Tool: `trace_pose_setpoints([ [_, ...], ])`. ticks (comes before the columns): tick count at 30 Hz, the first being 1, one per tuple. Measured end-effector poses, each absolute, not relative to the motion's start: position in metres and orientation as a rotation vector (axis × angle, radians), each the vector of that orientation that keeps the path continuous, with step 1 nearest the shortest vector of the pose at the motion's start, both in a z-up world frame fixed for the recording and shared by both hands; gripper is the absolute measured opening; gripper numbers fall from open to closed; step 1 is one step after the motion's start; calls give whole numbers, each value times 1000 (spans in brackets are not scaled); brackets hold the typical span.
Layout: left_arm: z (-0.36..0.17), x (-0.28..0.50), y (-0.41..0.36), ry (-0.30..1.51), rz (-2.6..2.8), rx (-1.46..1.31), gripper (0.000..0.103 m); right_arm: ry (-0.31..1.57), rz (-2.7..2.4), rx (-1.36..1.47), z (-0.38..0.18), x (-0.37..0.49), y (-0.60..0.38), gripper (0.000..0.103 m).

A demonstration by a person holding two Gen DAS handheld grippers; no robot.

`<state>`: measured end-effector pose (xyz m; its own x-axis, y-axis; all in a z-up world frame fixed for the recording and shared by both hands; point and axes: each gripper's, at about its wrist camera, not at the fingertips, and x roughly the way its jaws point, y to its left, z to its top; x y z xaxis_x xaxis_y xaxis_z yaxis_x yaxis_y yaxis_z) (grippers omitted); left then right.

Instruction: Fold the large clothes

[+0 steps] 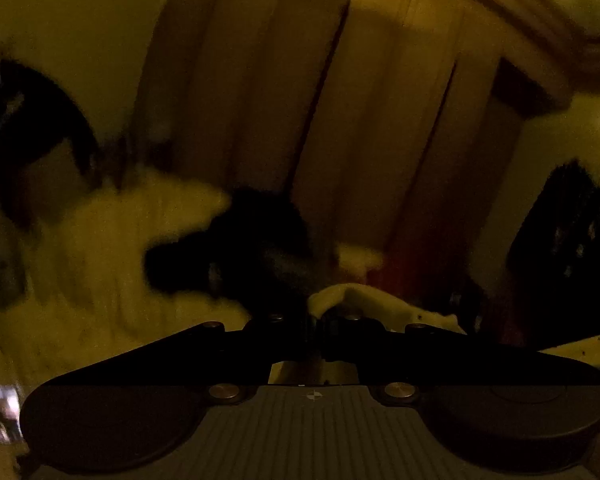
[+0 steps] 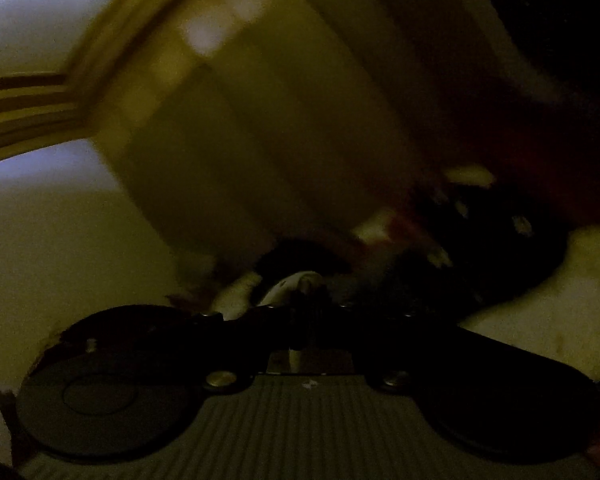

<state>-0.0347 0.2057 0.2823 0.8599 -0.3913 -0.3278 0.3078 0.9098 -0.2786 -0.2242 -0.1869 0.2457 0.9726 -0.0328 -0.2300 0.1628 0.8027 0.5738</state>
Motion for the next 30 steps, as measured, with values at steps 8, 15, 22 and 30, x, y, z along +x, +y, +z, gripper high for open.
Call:
trace_pose_setpoints([
  [8, 393, -126, 248, -58, -343, -255, 45, -184, 244, 421, 390, -285, -163, 6],
  [15, 389, -120, 240, 15, -335, -208, 45, -123, 268, 492, 391, -274, -184, 6],
  [22, 362, -143, 262, 194, -436, -118, 45, 26, 531, 650, 378, -301, -201, 6],
  [30, 330, -41, 273, 228, -410, -269, 45, 50, 483, 741, 365, -229, -234, 6],
])
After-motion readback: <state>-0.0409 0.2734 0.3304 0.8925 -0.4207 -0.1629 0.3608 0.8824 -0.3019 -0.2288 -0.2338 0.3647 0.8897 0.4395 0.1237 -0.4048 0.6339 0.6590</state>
